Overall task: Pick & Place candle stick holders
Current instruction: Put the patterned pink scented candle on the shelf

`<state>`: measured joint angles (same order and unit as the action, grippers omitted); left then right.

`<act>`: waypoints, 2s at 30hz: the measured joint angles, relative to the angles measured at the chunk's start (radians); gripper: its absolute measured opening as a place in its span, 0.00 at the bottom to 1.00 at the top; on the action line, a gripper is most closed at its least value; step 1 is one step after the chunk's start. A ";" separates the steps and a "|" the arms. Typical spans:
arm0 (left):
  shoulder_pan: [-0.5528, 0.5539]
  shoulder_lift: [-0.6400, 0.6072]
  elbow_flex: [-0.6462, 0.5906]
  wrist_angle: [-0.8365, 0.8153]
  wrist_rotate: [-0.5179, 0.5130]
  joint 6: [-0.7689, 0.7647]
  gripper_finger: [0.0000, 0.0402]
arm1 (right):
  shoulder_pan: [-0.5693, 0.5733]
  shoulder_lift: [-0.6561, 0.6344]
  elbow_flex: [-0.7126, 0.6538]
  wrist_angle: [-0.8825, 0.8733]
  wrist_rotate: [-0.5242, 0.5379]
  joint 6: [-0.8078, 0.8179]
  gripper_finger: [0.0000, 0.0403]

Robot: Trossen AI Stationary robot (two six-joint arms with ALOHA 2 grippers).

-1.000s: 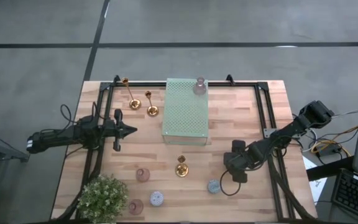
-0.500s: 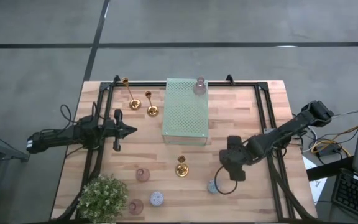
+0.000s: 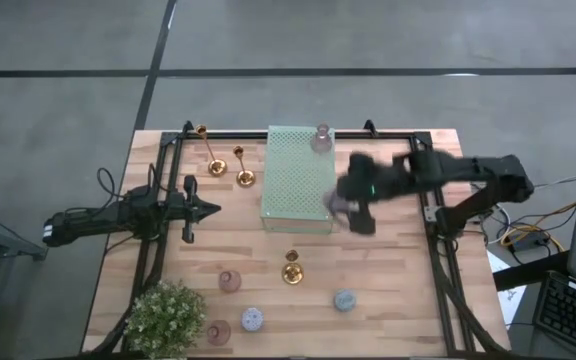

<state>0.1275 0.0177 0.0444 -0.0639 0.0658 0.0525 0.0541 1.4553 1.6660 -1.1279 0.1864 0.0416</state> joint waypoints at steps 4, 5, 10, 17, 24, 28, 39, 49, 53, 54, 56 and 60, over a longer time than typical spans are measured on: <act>0.000 0.000 0.000 0.000 0.000 0.000 0.05 | -0.128 0.093 0.179 -0.056 -0.025 -0.106 0.72; 0.000 0.000 0.000 0.000 0.000 0.000 0.05 | -0.157 0.124 0.229 -0.075 -0.046 -0.126 0.72; 0.000 0.000 0.000 0.000 0.000 0.000 0.05 | -0.289 0.290 0.467 -0.145 -0.123 -0.219 0.72; 0.000 0.000 0.000 0.000 0.000 0.000 0.05 | -0.417 0.496 0.685 -0.205 -0.159 -0.303 0.72; 0.000 0.000 0.000 0.000 0.000 0.000 0.05 | -0.480 0.607 0.663 -0.187 -0.160 -0.363 0.72; 0.000 0.000 0.000 0.000 0.000 0.000 0.05 | -0.481 0.656 0.663 -0.172 -0.159 -0.402 0.72; 0.000 0.000 0.000 0.000 0.000 0.000 0.05 | -0.484 0.722 0.659 -0.145 -0.152 -0.439 0.73; 0.000 0.000 0.000 0.000 0.000 0.000 0.05 | -0.494 0.729 0.654 -0.115 -0.131 -0.438 0.75; 0.000 0.000 0.000 0.000 0.000 0.000 0.05 | -0.496 0.742 0.652 -0.116 -0.131 -0.438 0.75; 0.000 0.000 0.000 0.000 0.000 0.000 0.05 | -0.496 0.745 0.652 -0.116 -0.131 -0.438 0.75; 0.000 0.000 0.000 0.000 0.000 0.000 0.05 | -0.499 0.750 0.652 -0.116 -0.131 -0.438 0.76; 0.000 0.000 0.000 0.000 0.000 0.000 0.05 | -0.503 0.766 0.652 -0.116 -0.127 -0.438 0.77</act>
<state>0.1272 0.0177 0.0444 -0.0637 0.0656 0.0525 -0.4493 2.2216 2.3180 -1.2434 0.0594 -0.3965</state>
